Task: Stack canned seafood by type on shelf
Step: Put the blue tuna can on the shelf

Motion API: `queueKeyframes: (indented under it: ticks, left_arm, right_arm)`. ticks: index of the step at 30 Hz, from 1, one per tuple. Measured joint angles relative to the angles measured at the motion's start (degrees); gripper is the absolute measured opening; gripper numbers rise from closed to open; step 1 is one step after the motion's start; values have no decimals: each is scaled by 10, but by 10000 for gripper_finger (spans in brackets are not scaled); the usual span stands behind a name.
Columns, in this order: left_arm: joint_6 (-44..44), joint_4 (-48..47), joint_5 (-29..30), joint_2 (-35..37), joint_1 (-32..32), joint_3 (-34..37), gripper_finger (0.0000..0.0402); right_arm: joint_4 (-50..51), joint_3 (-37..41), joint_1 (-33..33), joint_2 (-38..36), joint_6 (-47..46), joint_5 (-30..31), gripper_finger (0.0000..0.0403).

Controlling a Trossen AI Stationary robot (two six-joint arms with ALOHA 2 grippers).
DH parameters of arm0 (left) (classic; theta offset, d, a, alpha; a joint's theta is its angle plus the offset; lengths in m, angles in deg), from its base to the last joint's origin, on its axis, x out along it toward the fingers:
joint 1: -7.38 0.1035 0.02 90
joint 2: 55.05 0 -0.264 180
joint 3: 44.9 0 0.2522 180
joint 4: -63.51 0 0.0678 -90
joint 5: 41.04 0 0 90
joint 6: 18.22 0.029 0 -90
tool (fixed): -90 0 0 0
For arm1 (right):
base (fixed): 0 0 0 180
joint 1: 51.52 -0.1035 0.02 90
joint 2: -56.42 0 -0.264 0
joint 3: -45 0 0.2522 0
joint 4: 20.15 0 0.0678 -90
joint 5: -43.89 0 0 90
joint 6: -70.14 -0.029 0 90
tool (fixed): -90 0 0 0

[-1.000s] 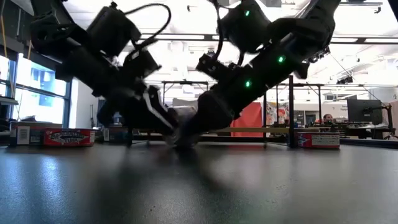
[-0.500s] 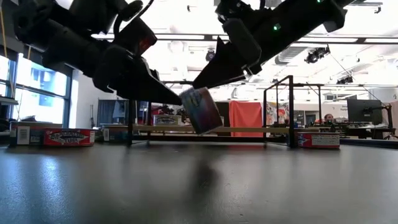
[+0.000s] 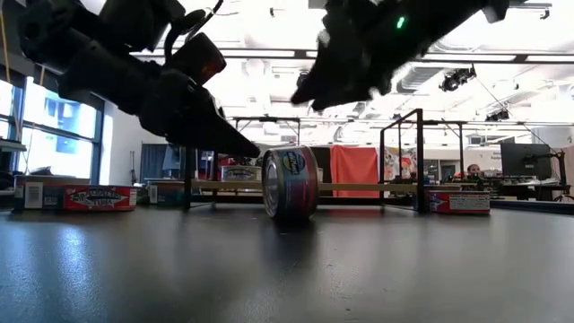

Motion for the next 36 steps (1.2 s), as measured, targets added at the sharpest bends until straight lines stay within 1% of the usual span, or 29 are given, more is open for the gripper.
queueKeyframes:
  ticks: [2,5,7,10,14,17,20,24,26,27,29,32,34,36]
  left_arm:
    - [-17,-17,-20,0,1,0,208]
    - [-48,-22,-39,-12,1,0,208]
    - [-60,-18,-45,-31,1,0,208]
    - [-64,49,-46,-75,1,0,208]
    - [-55,154,-102,-149,11,-29,208]
    - [-37,166,-144,-184,21,-77,208]
    - [-5,143,-167,-186,28,-106,208]
    - [1,118,-153,-146,28,-112,208]
    - [1,83,-139,-115,24,-106,208]
    - [2,67,-131,-101,22,-106,208]
    - [7,20,-100,-71,17,-103,208]
    - [16,-46,-52,-40,12,-101,208]
    - [18,-84,-28,-27,11,-100,208]
    - [21,-90,-23,-27,13,-100,208]
  right_arm:
    - [32,0,-9,-9,-28,-30,281]
    - [85,0,-16,-12,-89,-93,281]
    - [108,0,-16,-2,-123,-114,281]
    - [138,1,-16,22,-147,-114,281]
    - [194,1,-16,21,-174,-128,281]
    - [243,1,-16,-2,-192,-125,281]
    - [257,1,-20,-20,-191,-102,281]
    - [250,8,-40,-15,-141,-58,281]
    - [231,26,-48,-5,-116,-51,281]
    - [221,39,-50,-2,-121,-46,281]
    - [208,65,-48,2,-162,-40,281]
    - [156,103,-44,6,-202,-58,281]
    - [85,125,-44,13,-193,-63,281]
    - [24,141,-44,13,-164,-62,281]
